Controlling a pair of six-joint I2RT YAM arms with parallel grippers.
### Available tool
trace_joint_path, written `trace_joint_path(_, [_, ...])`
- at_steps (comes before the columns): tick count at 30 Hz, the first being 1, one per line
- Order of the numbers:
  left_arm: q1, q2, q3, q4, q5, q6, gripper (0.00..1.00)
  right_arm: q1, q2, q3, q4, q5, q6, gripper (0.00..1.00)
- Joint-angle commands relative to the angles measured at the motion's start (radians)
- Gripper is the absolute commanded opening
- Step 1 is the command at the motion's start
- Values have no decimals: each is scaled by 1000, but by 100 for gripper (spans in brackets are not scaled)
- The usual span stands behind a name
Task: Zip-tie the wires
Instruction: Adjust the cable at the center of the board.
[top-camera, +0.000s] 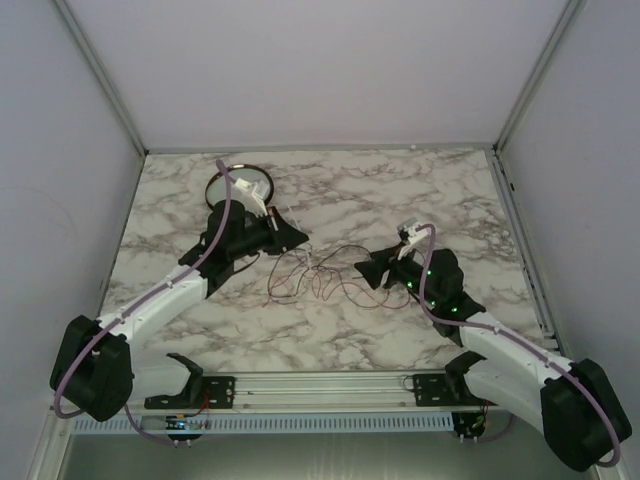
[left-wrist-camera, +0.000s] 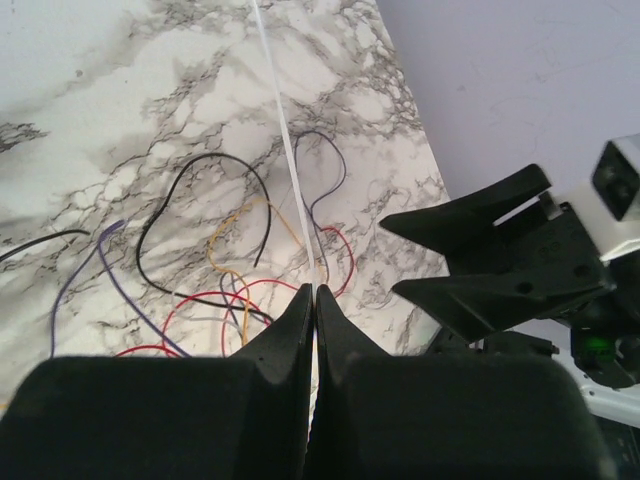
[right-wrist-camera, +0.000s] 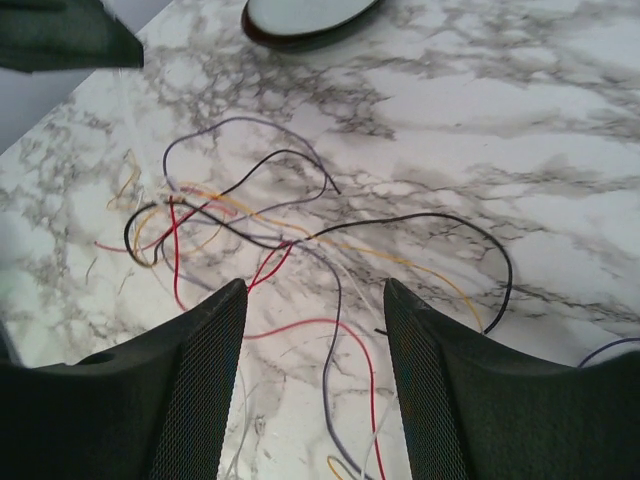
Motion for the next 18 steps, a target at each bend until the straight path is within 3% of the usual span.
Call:
trace_joint_path(1, [11,-19,71,-63,56,40,0,-10,42,17,79,-107,20,56])
trace_joint_path(13, [29,-9,68,-71,67,43,0,-11,213,101,-1,-159,119,59])
trace_joint_path(18, [31,-4,66,-73,79,43,0,-10,298,140,63,-195,152,59])
